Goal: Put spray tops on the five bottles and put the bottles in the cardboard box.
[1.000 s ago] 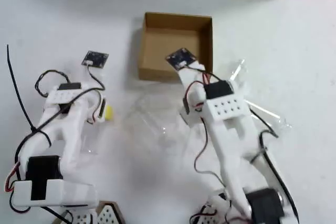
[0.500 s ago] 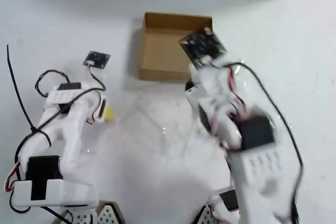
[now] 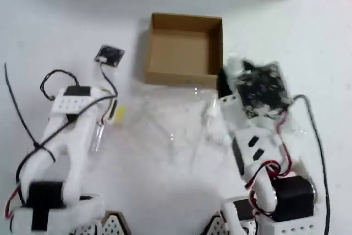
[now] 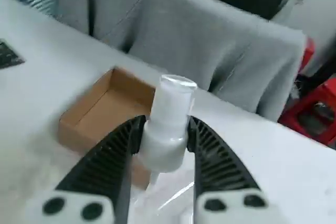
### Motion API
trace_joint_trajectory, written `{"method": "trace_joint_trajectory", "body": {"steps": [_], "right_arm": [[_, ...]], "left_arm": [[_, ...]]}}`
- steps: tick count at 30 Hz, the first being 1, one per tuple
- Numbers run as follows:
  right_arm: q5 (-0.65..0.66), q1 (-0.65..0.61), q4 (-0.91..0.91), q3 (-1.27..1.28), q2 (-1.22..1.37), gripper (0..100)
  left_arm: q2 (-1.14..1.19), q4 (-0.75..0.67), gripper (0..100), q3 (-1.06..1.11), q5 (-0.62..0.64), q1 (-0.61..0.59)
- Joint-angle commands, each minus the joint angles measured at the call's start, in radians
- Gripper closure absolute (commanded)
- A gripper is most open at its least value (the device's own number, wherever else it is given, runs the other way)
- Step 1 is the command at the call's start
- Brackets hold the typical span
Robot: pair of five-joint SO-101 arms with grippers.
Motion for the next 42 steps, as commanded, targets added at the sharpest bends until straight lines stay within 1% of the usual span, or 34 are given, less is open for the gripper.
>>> {"method": "trace_joint_trajectory", "body": {"steps": [1,3,5,7,9,12,15,19,21,23,27,28,35,39,42], "right_arm": [[-0.158,0.085,-0.154,0.014,-0.001,98.2],[-0.328,0.116,-0.157,0.012,0.001,98.1],[-0.443,0.122,-0.163,0.011,-0.002,98.1],[-0.483,0.122,-0.180,0.011,-0.002,98.1],[-0.489,0.122,-0.222,0.011,0.001,98.1],[-0.491,0.116,-0.325,0.011,0.001,98.1],[-0.493,0.036,-0.409,0.014,0.002,98.1],[-0.493,-0.088,-0.443,0.011,0.010,98.1],[-0.493,-0.122,-0.461,0.011,0.045,98.1],[-0.493,-0.131,-0.493,0.009,0.091,98.1],[-0.557,-0.136,-0.565,0.000,0.168,98.1],[-0.565,-0.154,-0.567,-0.018,0.189,98.1],[-0.566,-0.306,-0.518,-0.123,0.328,98.1],[-0.566,-0.360,-0.518,-0.126,0.380,98.2],[-0.566,-0.372,-0.518,-0.124,0.406,98.2]], "left_arm": [[-0.280,0.034,98,-0.018,-0.011,0.105],[-0.384,0.028,98,-0.018,-0.011,0.163],[-0.476,0.028,98,-0.020,0.023,0.226],[-0.545,0.028,98,-0.018,0.098,0.278],[-0.591,0.025,98,-0.018,0.190,0.320],[-0.625,-0.034,98,0.021,0.305,0.360],[-0.657,-0.203,98,0.155,0.347,0.384],[-0.771,-0.511,98,0.417,0.347,0.395],[-0.857,-0.647,98,0.543,0.347,0.389],[-0.943,-0.732,98,0.643,0.348,0.384],[-1.069,-0.755,98,0.758,0.348,0.384],[-1.089,-0.756,98,0.773,0.348,0.384],[-1.168,-0.758,98,0.839,0.347,0.383],[-1.187,-0.758,98,0.856,0.347,0.383],[-1.208,-0.758,98,0.872,0.347,0.383]]}}
